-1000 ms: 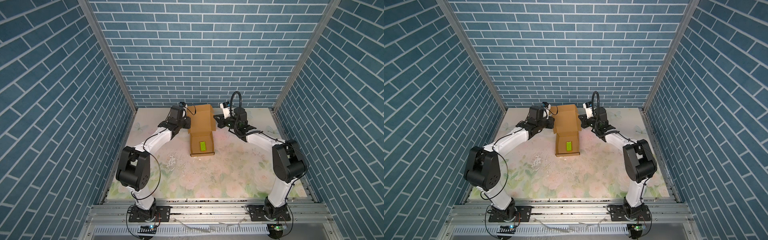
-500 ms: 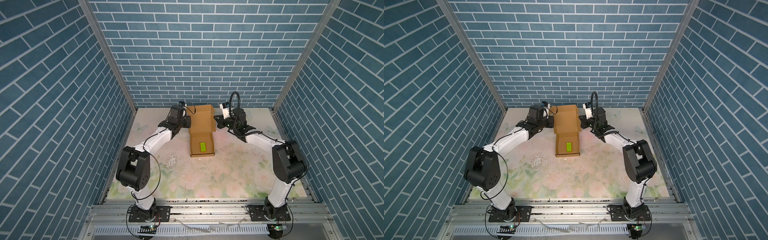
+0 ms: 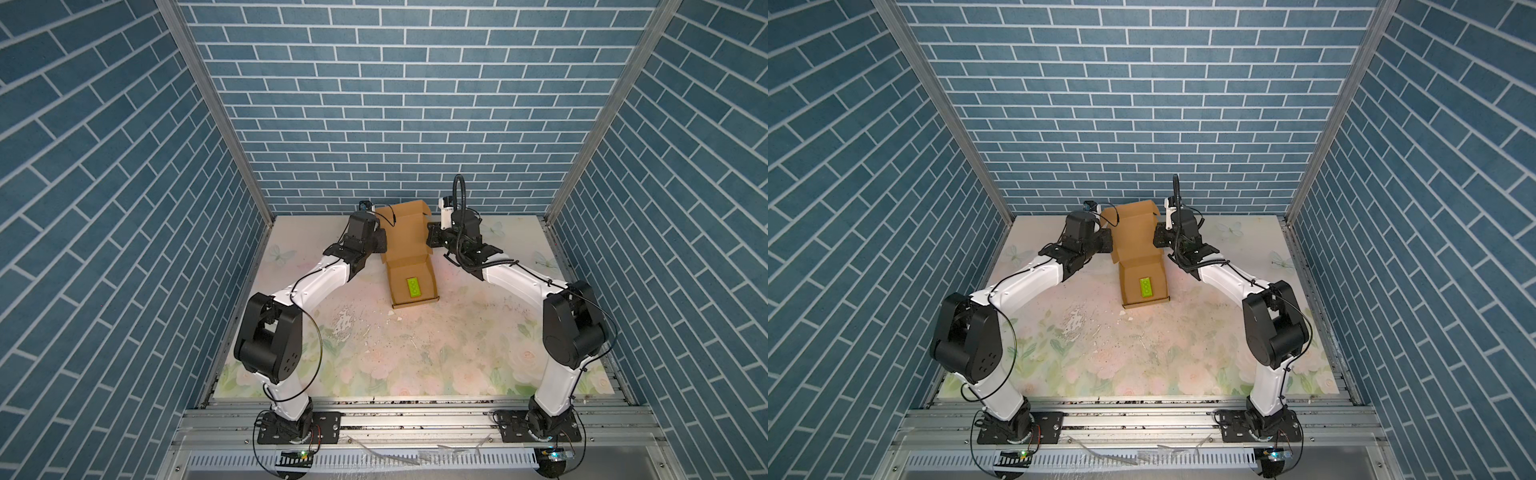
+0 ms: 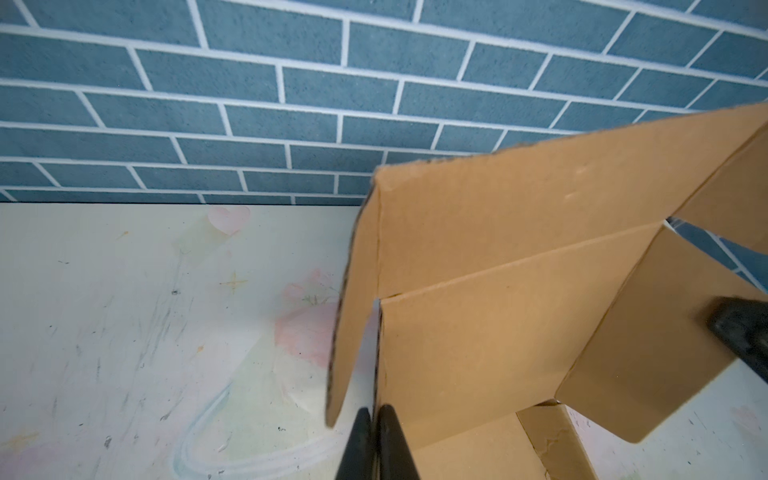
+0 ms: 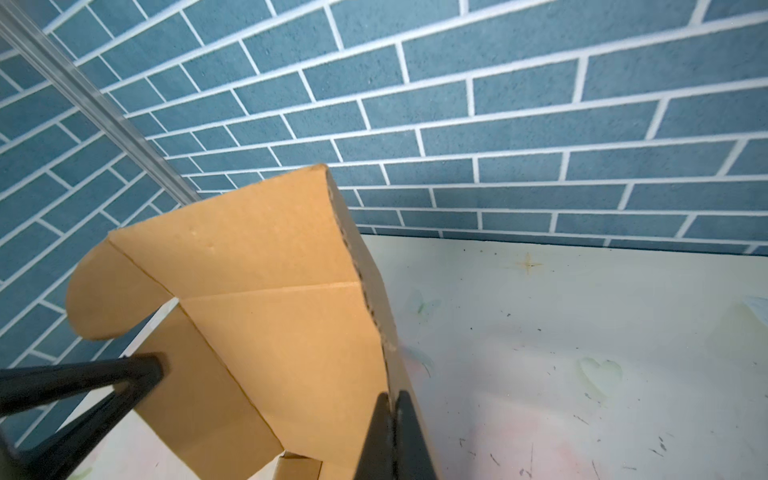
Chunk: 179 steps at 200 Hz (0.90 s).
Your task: Fold the paper box
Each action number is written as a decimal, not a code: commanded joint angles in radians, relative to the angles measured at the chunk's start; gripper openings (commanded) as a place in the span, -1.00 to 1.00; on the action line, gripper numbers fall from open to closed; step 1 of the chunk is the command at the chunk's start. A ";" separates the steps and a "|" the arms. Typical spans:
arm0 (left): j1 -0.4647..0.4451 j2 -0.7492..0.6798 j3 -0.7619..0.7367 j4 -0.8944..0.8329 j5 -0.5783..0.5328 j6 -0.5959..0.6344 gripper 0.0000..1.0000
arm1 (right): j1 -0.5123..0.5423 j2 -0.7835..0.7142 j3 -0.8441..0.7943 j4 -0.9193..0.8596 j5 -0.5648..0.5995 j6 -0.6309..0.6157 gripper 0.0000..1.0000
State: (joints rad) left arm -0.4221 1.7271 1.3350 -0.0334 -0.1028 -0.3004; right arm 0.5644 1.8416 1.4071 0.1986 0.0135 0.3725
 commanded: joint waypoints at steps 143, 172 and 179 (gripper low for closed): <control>-0.097 -0.026 -0.178 0.331 -0.292 -0.040 -0.84 | 0.078 0.033 -0.161 0.395 0.191 0.087 -1.00; -0.111 -0.023 -0.217 0.421 -0.296 -0.023 -0.84 | 0.086 0.041 -0.205 0.503 0.174 0.080 -1.00; -0.112 -0.026 -0.227 0.439 -0.295 -0.022 -0.84 | 0.088 0.045 -0.215 0.528 0.171 0.078 -1.00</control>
State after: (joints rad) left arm -0.5228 1.7332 1.1381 0.2909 -0.3740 -0.3458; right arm 0.6434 1.8904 1.2140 0.5449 0.1875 0.4389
